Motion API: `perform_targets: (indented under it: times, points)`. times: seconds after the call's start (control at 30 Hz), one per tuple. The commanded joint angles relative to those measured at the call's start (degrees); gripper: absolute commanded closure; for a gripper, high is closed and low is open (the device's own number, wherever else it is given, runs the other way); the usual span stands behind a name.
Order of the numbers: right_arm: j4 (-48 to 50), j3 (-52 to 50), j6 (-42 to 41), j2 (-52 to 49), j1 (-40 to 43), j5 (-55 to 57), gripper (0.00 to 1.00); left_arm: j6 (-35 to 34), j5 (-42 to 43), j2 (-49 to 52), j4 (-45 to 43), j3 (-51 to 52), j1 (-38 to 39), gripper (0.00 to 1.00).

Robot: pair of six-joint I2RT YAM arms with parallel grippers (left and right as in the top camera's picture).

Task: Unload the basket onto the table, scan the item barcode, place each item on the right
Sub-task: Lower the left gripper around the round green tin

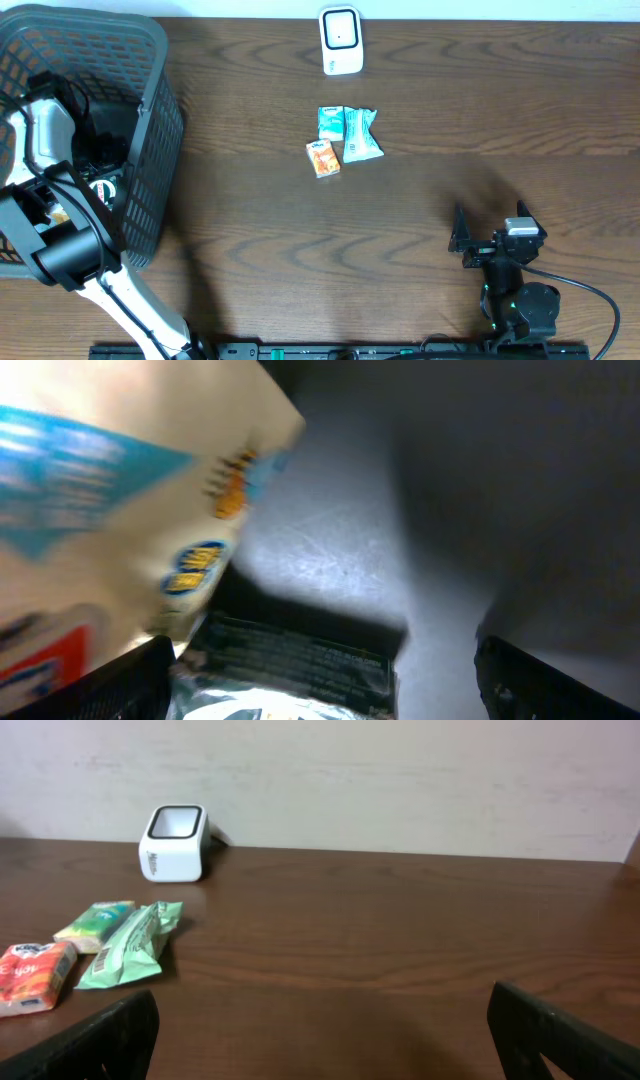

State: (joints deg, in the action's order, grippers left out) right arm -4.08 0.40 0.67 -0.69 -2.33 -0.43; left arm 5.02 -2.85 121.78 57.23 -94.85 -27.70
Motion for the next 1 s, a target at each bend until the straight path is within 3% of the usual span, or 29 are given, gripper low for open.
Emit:
perform_targets:
  times: [0.0,0.17,0.33,0.7,0.97]
  points:
    - [-0.26,-0.09,-0.39,0.31,-0.33,0.07,0.01,2.29,1.79,1.18,-1.07,2.21,-0.31,0.06]
    - [-0.26,-0.11,-0.39,0.31,-0.33,0.07,0.01,2.27,1.81,1.49,-2.86,3.91,-0.31,0.07]
    - [-0.26,-0.09,-0.39,0.31,-0.33,0.07,0.01,2.21,2.36,1.49,-2.99,4.85,-0.28,0.17]
    - [-0.26,-0.11,-0.39,0.31,-0.33,0.07,0.01,1.84,3.28,1.49,-1.92,4.85,-0.20,0.19]
    - [-0.26,-0.09,-0.39,0.31,-0.33,0.07,0.01,1.81,-1.14,1.60,-1.44,5.11,-0.17,0.23]
